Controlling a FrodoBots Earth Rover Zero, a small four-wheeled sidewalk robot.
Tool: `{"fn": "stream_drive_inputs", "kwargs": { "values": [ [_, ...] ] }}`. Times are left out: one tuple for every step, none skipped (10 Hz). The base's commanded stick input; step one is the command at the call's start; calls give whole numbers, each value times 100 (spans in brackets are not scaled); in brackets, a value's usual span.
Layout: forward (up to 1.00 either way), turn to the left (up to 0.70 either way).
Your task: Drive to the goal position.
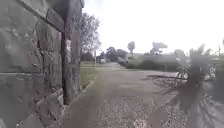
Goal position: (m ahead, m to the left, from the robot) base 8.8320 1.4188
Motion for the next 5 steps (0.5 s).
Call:
{"fn": "stream_drive_inputs", "kwargs": {
  "values": [
    [70, 0],
    [70, 0],
    [70, 0],
    [70, 0],
    [70, -12]
  ]
}}
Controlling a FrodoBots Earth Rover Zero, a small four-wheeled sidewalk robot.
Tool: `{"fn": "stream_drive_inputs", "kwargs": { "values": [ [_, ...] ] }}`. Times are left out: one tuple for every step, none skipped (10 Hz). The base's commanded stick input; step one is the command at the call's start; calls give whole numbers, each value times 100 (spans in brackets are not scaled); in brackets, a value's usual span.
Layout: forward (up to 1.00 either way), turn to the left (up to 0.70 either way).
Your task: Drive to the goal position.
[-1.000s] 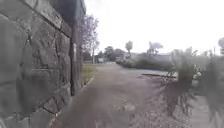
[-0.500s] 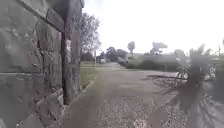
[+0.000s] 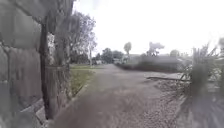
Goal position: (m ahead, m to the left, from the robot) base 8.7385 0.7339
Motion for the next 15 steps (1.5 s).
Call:
{"fn": "stream_drive_inputs", "kwargs": {
  "values": [
    [70, -24],
    [70, -34],
    [70, -34],
    [70, -34],
    [70, 0],
    [70, 0],
    [70, 0],
    [70, 0],
    [70, 0],
    [70, 0],
    [70, 0],
    [70, -5],
    [70, -17],
    [70, -28],
    [70, -33]
  ]
}}
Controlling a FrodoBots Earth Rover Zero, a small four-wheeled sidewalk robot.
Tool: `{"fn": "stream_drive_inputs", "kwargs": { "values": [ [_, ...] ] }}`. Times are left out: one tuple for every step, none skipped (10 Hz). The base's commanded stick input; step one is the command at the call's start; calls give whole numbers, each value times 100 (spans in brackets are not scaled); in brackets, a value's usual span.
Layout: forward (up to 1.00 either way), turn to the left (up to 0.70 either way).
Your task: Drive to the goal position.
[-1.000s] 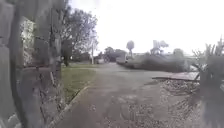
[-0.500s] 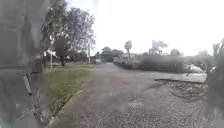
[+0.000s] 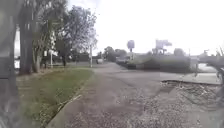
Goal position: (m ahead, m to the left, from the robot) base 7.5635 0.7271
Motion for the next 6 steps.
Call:
{"fn": "stream_drive_inputs", "kwargs": {
  "values": [
    [70, -31],
    [70, -29],
    [70, 0],
    [70, 0],
    [70, 0],
    [70, 0]
  ]
}}
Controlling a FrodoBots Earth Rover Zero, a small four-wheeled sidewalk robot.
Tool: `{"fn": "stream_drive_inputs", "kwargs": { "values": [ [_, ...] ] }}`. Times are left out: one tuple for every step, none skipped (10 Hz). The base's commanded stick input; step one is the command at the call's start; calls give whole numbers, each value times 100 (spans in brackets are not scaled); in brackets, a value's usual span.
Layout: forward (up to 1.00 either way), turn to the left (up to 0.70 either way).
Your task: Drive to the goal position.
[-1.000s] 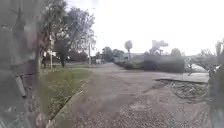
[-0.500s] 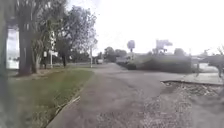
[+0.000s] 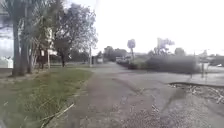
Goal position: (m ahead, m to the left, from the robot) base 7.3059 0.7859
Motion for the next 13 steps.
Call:
{"fn": "stream_drive_inputs", "kwargs": {
  "values": [
    [70, 0],
    [70, 0],
    [70, 0],
    [70, -31],
    [70, -25],
    [70, 0],
    [70, 0],
    [70, 0],
    [70, 0],
    [70, 0],
    [70, 0],
    [70, 0],
    [70, 0]
  ]
}}
